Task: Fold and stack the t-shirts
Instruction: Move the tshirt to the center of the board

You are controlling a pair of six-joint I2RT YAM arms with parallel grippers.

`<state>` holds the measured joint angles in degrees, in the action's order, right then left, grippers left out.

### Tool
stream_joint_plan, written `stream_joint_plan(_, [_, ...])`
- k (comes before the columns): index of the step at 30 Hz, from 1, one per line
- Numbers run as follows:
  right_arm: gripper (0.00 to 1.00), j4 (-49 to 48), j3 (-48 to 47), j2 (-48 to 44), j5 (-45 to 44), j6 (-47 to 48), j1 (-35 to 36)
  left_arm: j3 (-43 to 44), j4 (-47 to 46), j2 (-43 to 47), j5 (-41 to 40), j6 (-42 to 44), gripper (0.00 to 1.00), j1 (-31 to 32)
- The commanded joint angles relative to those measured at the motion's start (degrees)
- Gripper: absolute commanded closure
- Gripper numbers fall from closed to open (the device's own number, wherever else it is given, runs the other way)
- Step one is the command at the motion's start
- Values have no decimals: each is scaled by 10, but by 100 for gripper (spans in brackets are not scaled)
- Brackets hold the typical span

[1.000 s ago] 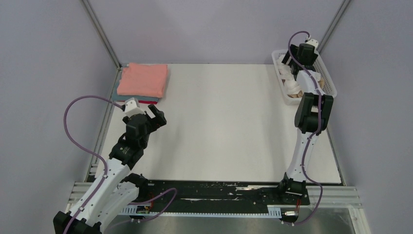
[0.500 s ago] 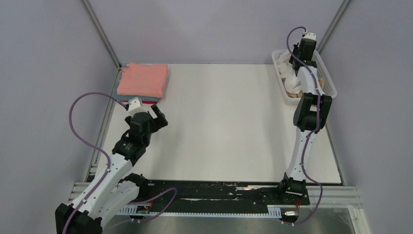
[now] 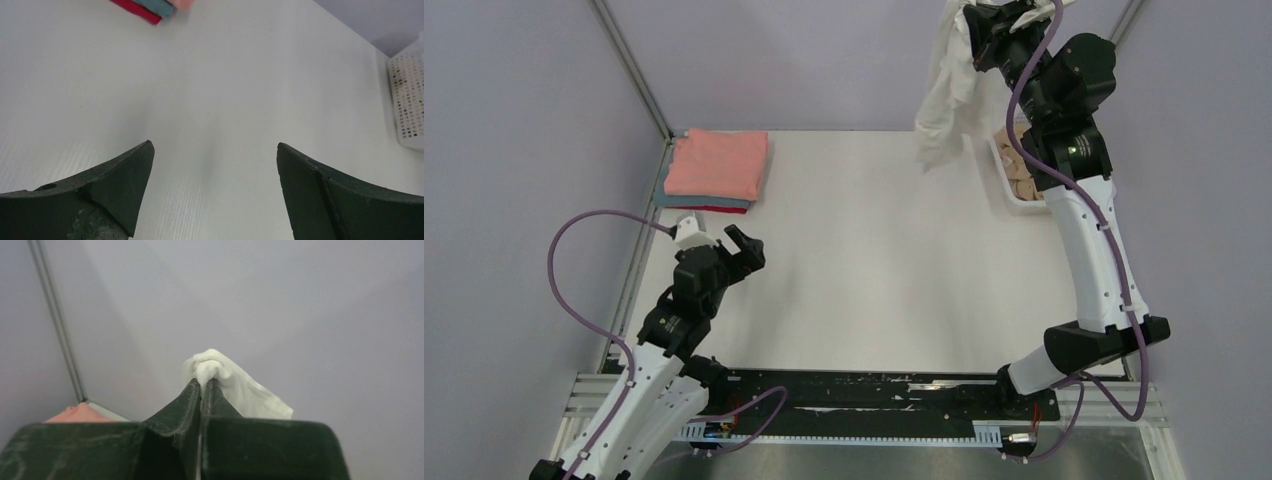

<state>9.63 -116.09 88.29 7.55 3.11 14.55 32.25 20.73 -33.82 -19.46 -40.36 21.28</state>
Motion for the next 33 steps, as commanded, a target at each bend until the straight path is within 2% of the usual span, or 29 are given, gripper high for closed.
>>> stream_joint_plan(1, [100, -4, -6, 0, 67, -18, 51, -8, 22, 34, 12, -17, 0, -3])
stream_joint_plan(5, [100, -4, 0, -22, 72, -26, 91, -6, 37, 46, 15, -25, 0, -2])
stream_joint_plan(8, [100, -6, 66, -55, 44, -28, 94, -3, 52, 45, 18, -34, 0, -2])
stream_joint_plan(14, [100, -24, 382, -166, -130, -76, 90, -3, 75, 36, 22, -48, 0, -2])
stream_joint_plan(17, [97, -25, 531, -168, -181, -133, 65, -4, 77, 21, 39, -49, 0, -2])
stream_joint_plan(18, [93, -18, 562, -152, -191, -154, 51, -4, 76, 9, 45, -47, 0, -2])
stream_joint_plan(19, [83, -5, 580, -127, -209, -174, 38, -4, 72, 0, 60, -46, 0, -2])
stream_joint_plan(21, [44, 43, 573, -75, -245, -202, 20, -2, 66, -29, 96, -41, 0, -3])
stream_joint_plan(24, [7, 120, 520, -26, -312, -220, 19, -4, 46, -87, 151, -33, 0, -2])
stream_joint_plan(25, [1, 136, 512, -24, -322, -224, 18, -6, 40, -110, 176, -33, 0, -3])
stream_joint_plan(28, [0, 143, 523, -53, -327, -233, 19, -11, 12, -145, 228, -35, 0, 8])
stream_joint_plan(33, [0, 125, 614, -163, -306, -290, 19, -18, -16, -204, 213, -57, 0, 68])
